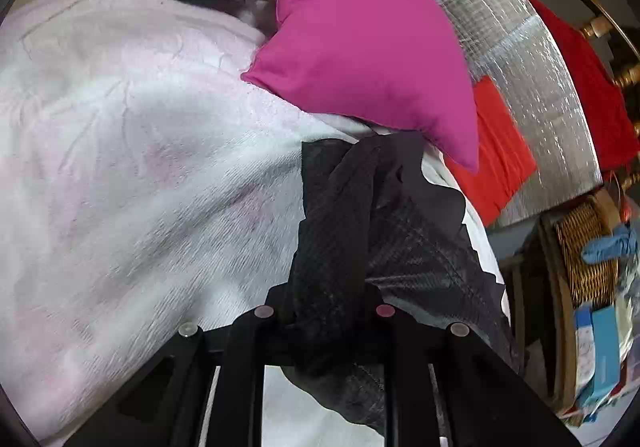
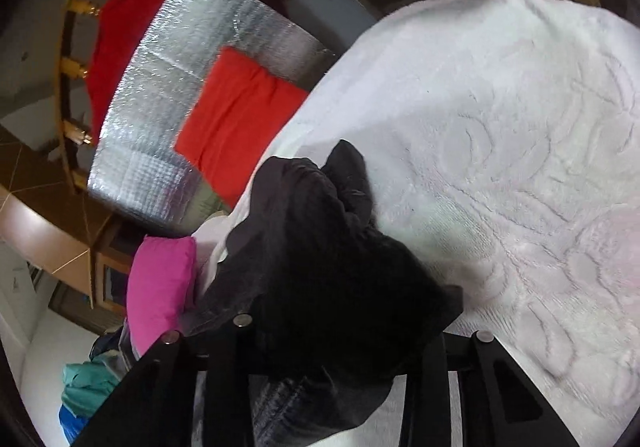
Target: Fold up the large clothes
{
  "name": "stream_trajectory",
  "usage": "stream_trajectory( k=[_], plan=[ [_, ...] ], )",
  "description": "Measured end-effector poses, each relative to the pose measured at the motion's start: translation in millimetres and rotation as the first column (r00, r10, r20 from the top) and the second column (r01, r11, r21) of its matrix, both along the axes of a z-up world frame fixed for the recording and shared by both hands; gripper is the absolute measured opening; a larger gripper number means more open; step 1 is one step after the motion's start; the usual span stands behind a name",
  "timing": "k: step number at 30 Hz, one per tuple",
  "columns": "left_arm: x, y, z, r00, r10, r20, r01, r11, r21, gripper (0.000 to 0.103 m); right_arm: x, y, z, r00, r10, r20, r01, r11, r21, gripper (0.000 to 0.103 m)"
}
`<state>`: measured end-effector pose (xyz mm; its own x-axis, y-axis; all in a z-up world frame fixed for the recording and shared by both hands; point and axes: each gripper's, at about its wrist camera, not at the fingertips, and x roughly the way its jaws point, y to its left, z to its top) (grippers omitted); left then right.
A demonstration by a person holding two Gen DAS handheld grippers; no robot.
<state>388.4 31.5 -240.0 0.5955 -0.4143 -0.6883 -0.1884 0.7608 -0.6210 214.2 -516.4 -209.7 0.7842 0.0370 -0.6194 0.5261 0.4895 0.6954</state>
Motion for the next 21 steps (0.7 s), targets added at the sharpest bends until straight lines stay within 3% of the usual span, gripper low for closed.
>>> stream_trajectory(
  k=[9, 13, 17, 20, 21],
  plan=[
    [-91, 12, 5, 0.994, -0.104, -0.017, 0.104, 0.993, 0.053, 0.018, -89, 7, 16, 0.996, 0.034, -0.083, -0.034, 0.999, -0.001, 0.036],
    [-135, 15, 0, 0.994, -0.112, -0.003, 0.112, 0.989, 0.102, 0.019, -135, 15, 2, 0.989, 0.026, -0.145, -0.022, 0.999, 0.030, 0.036],
    [-144, 18, -8, 0.992, -0.112, -0.053, 0.119, 0.983, 0.140, 0.030, -147, 9, -13, 0.975, 0.051, -0.218, -0.029, 0.995, 0.100, 0.053],
    [-144, 26, 9, 0.990, -0.115, -0.076, 0.127, 0.975, 0.182, 0.043, -155, 7, 9, 0.961, 0.091, -0.263, -0.072, 0.994, 0.078, 0.071],
    [-146, 27, 18, 0.991, -0.108, -0.078, 0.123, 0.968, 0.221, 0.049, -161, 6, 21, 0.951, 0.116, -0.285, -0.109, 0.993, 0.042, 0.073]
  ],
)
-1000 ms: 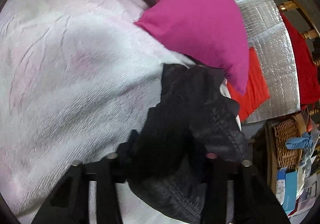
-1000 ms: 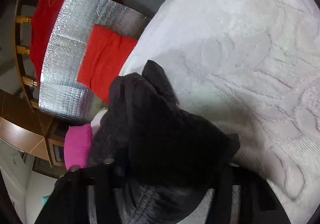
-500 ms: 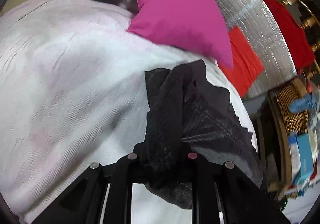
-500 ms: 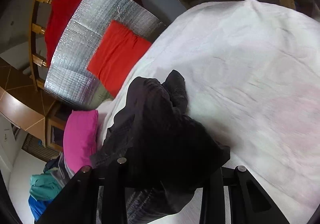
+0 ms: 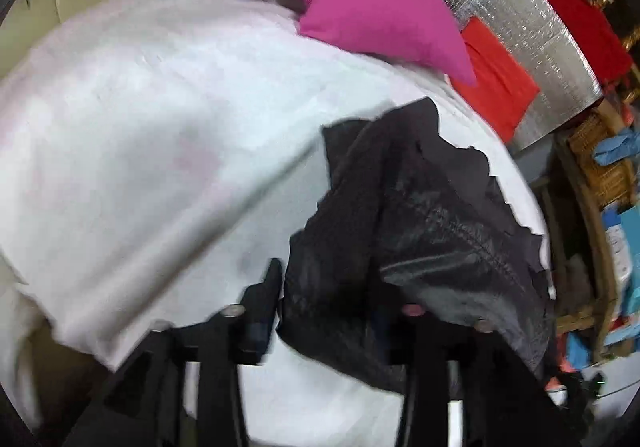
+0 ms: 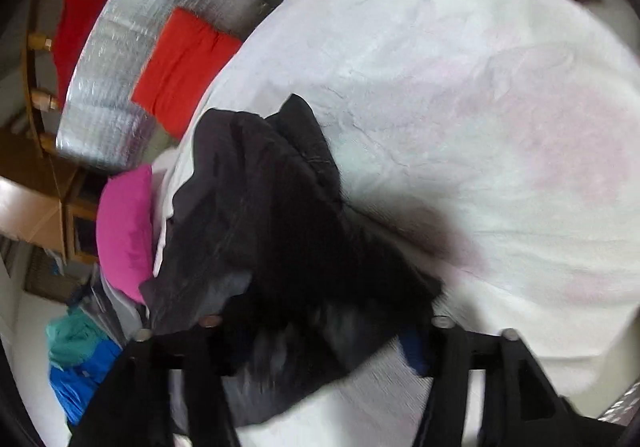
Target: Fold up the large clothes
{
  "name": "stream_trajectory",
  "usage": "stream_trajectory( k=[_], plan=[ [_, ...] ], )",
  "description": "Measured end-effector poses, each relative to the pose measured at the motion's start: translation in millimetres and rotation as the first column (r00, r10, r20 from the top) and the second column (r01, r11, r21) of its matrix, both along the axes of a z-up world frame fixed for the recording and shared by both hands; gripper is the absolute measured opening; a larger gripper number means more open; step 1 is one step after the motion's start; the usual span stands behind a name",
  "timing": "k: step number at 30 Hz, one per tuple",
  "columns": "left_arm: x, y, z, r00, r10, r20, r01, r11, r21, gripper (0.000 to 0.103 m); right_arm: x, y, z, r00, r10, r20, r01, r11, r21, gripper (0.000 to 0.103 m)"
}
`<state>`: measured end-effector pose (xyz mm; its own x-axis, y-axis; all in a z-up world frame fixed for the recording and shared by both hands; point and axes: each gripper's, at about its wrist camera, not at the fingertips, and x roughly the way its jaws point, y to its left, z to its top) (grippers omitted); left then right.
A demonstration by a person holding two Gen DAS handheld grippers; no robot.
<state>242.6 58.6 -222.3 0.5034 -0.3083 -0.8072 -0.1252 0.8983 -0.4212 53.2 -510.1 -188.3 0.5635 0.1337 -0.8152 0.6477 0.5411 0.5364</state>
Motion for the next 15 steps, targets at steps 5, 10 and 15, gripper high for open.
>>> stream_trajectory(
  k=[5, 10, 15],
  plan=[
    [7, -2, 50, 0.990, 0.027, 0.140, -0.041, 0.994, 0.100, 0.067, -12, -12, 56, 0.998, 0.063, -0.009, -0.063, 0.980, -0.187, 0.073],
    [54, -43, 48, 0.991, -0.012, 0.133, -0.002, 0.995, 0.103, 0.072, 50, 7, 86, 0.977, 0.169, 0.133, -0.133, 0.961, -0.244, 0.082],
    [100, -88, -2, 0.996, -0.084, -0.027, 0.088, 0.977, 0.195, 0.072, 158, 50, 45, 0.951, 0.309, 0.019, -0.297, 0.926, -0.232, 0.084]
  ],
)
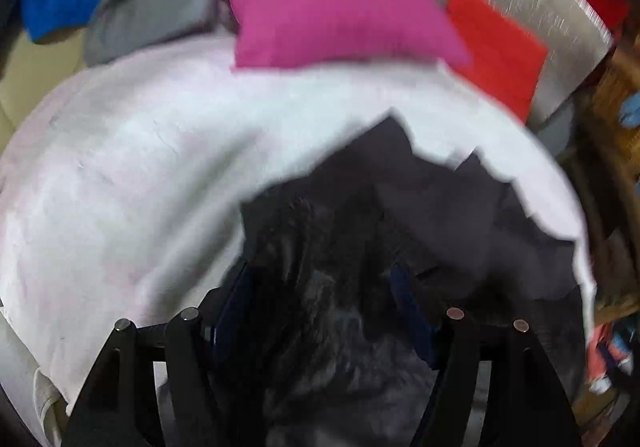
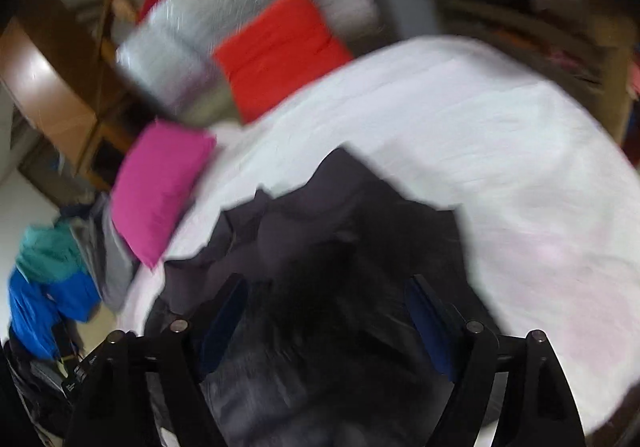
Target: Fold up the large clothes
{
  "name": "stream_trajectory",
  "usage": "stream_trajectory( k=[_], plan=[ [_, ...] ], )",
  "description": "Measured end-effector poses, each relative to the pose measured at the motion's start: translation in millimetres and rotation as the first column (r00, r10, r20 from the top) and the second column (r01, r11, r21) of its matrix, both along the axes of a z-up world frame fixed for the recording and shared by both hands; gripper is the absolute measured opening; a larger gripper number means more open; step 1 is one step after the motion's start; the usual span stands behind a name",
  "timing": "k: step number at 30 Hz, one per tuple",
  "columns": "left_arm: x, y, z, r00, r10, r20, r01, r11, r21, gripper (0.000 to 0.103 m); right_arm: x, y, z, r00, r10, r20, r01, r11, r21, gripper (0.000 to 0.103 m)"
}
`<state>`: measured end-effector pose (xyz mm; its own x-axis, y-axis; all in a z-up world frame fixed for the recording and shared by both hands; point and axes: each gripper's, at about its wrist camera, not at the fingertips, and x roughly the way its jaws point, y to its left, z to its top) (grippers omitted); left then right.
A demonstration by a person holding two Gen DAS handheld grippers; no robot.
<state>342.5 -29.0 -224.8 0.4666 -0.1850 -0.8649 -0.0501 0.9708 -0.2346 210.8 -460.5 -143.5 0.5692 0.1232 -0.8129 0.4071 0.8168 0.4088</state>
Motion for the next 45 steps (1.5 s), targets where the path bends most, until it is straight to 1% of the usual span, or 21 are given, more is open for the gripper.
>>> stream_trajectory(
  k=[3, 7, 9, 10, 11, 13, 14, 18, 20, 23, 25, 27, 28, 29, 32, 36, 39, 41, 42, 43, 45],
  plan=[
    [11, -10, -19, 1.000, 0.006, 0.007, -0.006, 0.995, 0.097, 0.072, 41, 18, -30, 0.996, 0.038, -0.084, -0.043, 0.997, -0.066, 0.084],
    [26, -13, -24, 1.000, 0.004, 0.008, -0.005, 0.993, 0.120, 0.073, 76, 38, -72, 0.977, 0.097, -0.188, -0.127, 0.979, -0.156, 0.086],
    [37, -16, -29, 1.000, -0.004, -0.010, 0.005, 0.991, 0.132, 0.074, 84, 50, -77, 0.969, 0.128, -0.213, -0.178, 0.955, -0.237, 0.083],
    [40, -17, -31, 1.000, -0.004, -0.014, 0.006, 0.991, 0.131, 0.076, 90, 55, -78, 0.963, 0.144, -0.228, -0.206, 0.939, -0.277, 0.072],
    [45, -18, -33, 1.000, -0.002, -0.021, 0.005, 0.992, 0.129, 0.076, 94, 61, -76, 0.958, 0.167, -0.234, -0.237, 0.919, -0.315, 0.048],
    [47, -18, -30, 1.000, 0.003, -0.022, -0.001, 0.993, 0.119, 0.076, 91, 63, -66, 0.962, 0.171, -0.213, -0.240, 0.899, -0.365, 0.028],
    [50, -18, -28, 1.000, 0.011, -0.013, -0.009, 0.994, 0.110, 0.076, 94, 62, -59, 0.969, 0.164, -0.187, -0.225, 0.898, -0.379, 0.024],
    [58, -19, -22, 0.998, 0.035, 0.047, -0.038, 0.997, 0.067, 0.076, 93, 39, -37, 0.997, 0.076, -0.028, -0.080, 0.924, -0.374, 0.022],
    [61, -22, -23, 0.997, 0.048, 0.065, -0.053, 0.996, 0.072, 0.076, 99, 24, -50, 0.999, 0.038, -0.028, -0.045, 0.943, -0.329, 0.022],
    [66, -25, -33, 0.998, 0.049, 0.045, -0.054, 0.994, 0.099, 0.076, 106, 3, -87, 0.998, -0.013, -0.055, 0.001, 0.975, -0.224, 0.023],
    [67, -23, -32, 0.998, 0.048, 0.047, -0.052, 0.995, 0.085, 0.076, 101, -12, -78, 1.000, -0.026, -0.012, 0.025, 0.991, -0.130, 0.027],
    [68, -18, -29, 0.997, 0.049, 0.053, -0.053, 0.996, 0.067, 0.076, 90, -30, -61, 0.998, -0.043, 0.039, 0.045, 0.998, -0.044, 0.051],
    [67, -15, -27, 0.997, 0.055, 0.057, -0.058, 0.997, 0.056, 0.076, 84, -37, -56, 0.995, -0.067, 0.072, 0.070, 0.997, -0.039, 0.074],
    [66, -11, -24, 0.996, 0.059, 0.061, -0.062, 0.997, 0.047, 0.076, 77, -42, -48, 0.989, -0.104, 0.106, 0.110, 0.993, -0.052, 0.079],
    [63, -2, -11, 0.993, 0.063, 0.096, -0.067, 0.997, 0.047, 0.076, 56, -68, -35, 0.981, -0.151, 0.121, 0.160, 0.984, -0.071, 0.079],
    [59, 11, 4, 0.989, 0.047, 0.138, -0.058, 0.995, 0.082, 0.076, 49, -87, -48, 0.984, -0.166, 0.060, 0.171, 0.982, -0.079, 0.078],
    [61, 24, -3, 0.995, 0.050, 0.091, -0.056, 0.996, 0.067, 0.076, 61, -84, -72, 0.992, -0.124, -0.006, 0.124, 0.990, -0.069, 0.071],
    [63, 29, -12, 0.998, 0.050, 0.042, -0.053, 0.997, 0.060, 0.076, 73, -70, -89, 0.994, -0.077, -0.081, 0.068, 0.991, -0.111, 0.044],
    [65, 29, -17, 0.998, 0.049, 0.026, -0.051, 0.997, 0.057, 0.076, 76, -62, -93, 0.992, -0.068, -0.107, 0.050, 0.985, -0.165, 0.042],
    [66, 31, -22, 0.999, 0.051, 0.001, -0.051, 0.997, 0.049, 0.076, 76, -56, -91, 0.993, -0.062, -0.104, 0.041, 0.979, -0.199, 0.035],
    [69, 35, -29, 0.998, 0.063, -0.020, -0.063, 0.998, 0.022, 0.076, 75, -47, -76, 0.995, -0.074, -0.061, 0.057, 0.968, -0.244, 0.024]
  ],
)
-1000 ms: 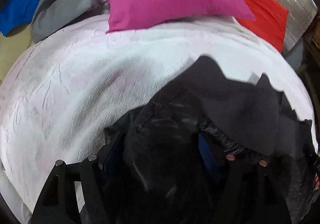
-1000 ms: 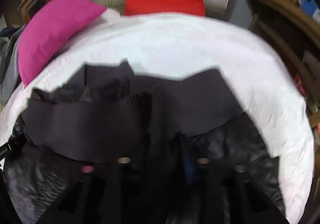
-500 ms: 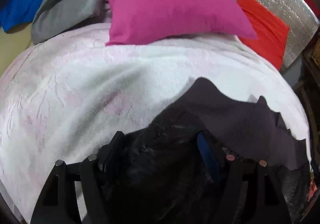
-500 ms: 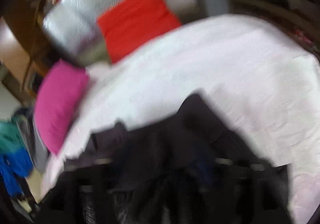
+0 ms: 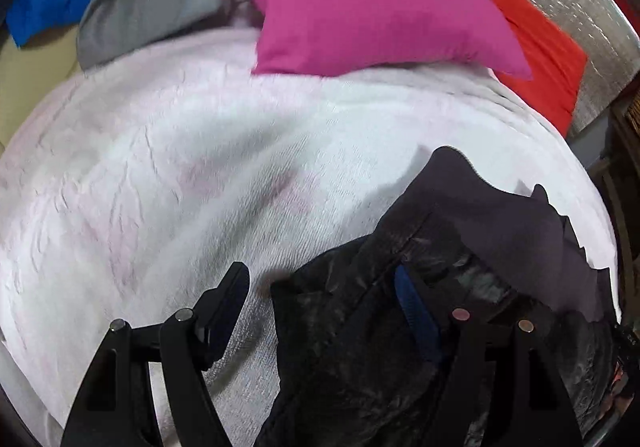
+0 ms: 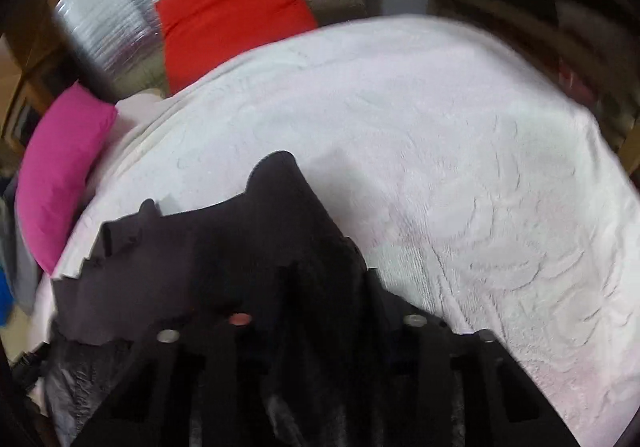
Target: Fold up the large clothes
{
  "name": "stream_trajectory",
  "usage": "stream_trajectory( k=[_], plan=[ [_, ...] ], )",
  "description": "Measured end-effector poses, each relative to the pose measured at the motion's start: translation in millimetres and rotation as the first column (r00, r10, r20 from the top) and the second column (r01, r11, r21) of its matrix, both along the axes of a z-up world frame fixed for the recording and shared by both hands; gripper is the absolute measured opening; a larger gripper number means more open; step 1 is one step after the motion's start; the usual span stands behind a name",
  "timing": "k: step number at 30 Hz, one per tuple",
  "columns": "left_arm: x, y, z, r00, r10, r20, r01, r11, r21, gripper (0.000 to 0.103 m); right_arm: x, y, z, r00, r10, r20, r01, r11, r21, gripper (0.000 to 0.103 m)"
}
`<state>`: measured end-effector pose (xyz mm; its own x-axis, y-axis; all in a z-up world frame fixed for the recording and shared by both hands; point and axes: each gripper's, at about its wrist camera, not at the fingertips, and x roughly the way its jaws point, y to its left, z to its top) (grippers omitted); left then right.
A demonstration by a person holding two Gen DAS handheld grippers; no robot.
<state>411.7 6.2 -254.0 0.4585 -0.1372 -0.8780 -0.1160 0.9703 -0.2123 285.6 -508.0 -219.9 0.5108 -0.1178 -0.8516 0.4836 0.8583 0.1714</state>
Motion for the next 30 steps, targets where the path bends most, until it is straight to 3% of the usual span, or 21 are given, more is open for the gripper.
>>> stream_trajectory(
  k=[3, 5, 6, 8, 9, 11, 13, 19, 25, 30],
  plan=[
    [3, 2, -5, 1.000, 0.012, -0.008, -0.012, 1.000, -0.013, 0.077, -6, 1, 25, 0.996, -0.012, 0.085, 0.016, 0.999, -0.048, 0.022],
    [6, -1, -8, 1.000, 0.012, -0.009, -0.012, 1.000, 0.008, 0.078, -4, -1, 16, 0.997, -0.018, 0.069, 0.022, 0.998, -0.058, 0.022],
    [4, -2, -8, 1.000, 0.012, -0.008, -0.012, 1.000, 0.014, 0.078, 0, -5, -5, 0.999, -0.031, 0.015, 0.031, 0.999, -0.019, 0.023],
    [3, -4, -6, 1.000, 0.009, 0.001, -0.009, 1.000, 0.027, 0.078, 0, -14, -25, 0.998, -0.053, -0.021, 0.054, 0.997, 0.051, 0.033],
    [2, -5, -4, 1.000, 0.007, 0.009, -0.008, 0.999, 0.031, 0.078, -4, -19, -21, 0.998, -0.069, 0.008, 0.068, 0.994, 0.084, 0.034],
    [0, -5, 1, 1.000, 0.004, 0.030, -0.005, 0.999, 0.046, 0.078, -11, -28, -11, 0.994, -0.100, 0.044, 0.094, 0.986, 0.138, 0.056],
    [-4, -5, 11, 0.998, -0.003, 0.068, -0.002, 0.998, 0.071, 0.077, -23, -34, 4, 0.983, -0.149, 0.106, 0.131, 0.978, 0.160, 0.064],
    [-33, 2, 42, 0.985, -0.019, 0.172, 0.009, 0.998, 0.058, 0.077, -77, -55, 30, 0.969, -0.200, 0.147, 0.167, 0.963, 0.211, 0.064],
    [-65, 17, 38, 0.992, -0.017, 0.126, 0.015, 1.000, 0.018, 0.077, -139, -55, 20, 0.979, -0.175, 0.103, 0.136, 0.943, 0.304, 0.064],
    [-92, 27, 36, 0.994, 0.005, 0.111, -0.004, 1.000, -0.008, 0.077, -153, -37, 3, 0.992, -0.113, 0.048, 0.094, 0.949, 0.300, 0.064]
  ],
)
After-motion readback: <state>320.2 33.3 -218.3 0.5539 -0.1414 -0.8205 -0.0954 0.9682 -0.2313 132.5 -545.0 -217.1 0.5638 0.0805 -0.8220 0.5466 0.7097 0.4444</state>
